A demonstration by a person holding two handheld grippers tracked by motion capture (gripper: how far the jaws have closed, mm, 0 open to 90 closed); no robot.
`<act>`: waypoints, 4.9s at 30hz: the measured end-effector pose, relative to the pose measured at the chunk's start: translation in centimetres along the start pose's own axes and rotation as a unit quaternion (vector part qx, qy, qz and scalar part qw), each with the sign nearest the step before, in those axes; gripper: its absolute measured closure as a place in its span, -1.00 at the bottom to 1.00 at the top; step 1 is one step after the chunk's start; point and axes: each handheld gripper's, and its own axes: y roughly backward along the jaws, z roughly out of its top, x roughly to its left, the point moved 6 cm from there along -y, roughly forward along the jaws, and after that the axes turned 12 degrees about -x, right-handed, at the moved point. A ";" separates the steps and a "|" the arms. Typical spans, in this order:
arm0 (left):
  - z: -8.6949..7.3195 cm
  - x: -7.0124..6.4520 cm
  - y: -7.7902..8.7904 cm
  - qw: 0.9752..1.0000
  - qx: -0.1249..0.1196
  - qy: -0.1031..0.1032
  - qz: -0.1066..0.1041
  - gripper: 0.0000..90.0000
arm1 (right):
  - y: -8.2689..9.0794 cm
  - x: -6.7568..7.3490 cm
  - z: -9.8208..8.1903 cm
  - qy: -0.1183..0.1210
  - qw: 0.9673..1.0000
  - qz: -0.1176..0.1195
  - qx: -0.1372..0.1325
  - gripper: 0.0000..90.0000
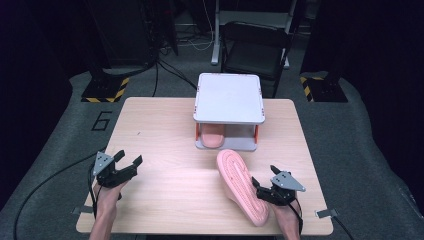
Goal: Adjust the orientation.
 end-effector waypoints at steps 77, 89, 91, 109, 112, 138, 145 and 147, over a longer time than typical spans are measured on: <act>-1.1 -18.3 -1.7 0.972 0.064 -0.101 -0.204 -0.57 | 1.5 0.7 0.5 -0.089 0.995 0.045 -0.025 -0.40; -1.4 -17.7 1.4 0.968 0.056 -0.058 -0.238 -0.57 | 1.5 0.4 0.7 -0.096 0.994 0.035 -0.032 -0.38; -1.5 -18.4 1.9 0.965 0.058 -0.048 -0.250 -0.57 | 1.7 -0.1 0.7 -0.103 0.994 0.032 -0.035 -0.39; -5.3 -21.0 2.7 0.948 0.105 -0.058 -0.294 -0.63 | 2.3 -1.1 0.9 -0.115 0.992 0.024 -0.046 -0.40; -5.3 -20.9 1.2 0.949 0.100 -0.074 -0.290 -0.64 | 2.3 -1.2 0.8 -0.116 0.992 0.022 -0.043 -0.40; -1.5 -14.7 0.0 0.977 0.037 -0.059 -0.199 -0.61 | 2.3 -1.3 0.8 -0.108 0.993 0.018 -0.050 -0.48; 0.3 -8.2 1.2 0.994 0.003 -0.026 -0.106 -0.61 | 2.1 0.2 0.9 -0.101 0.993 0.036 -0.052 -0.63; 0.6 -7.0 1.6 0.996 0.001 -0.022 -0.089 -0.61 | 1.8 1.1 0.9 -0.096 0.992 0.055 -0.054 -0.67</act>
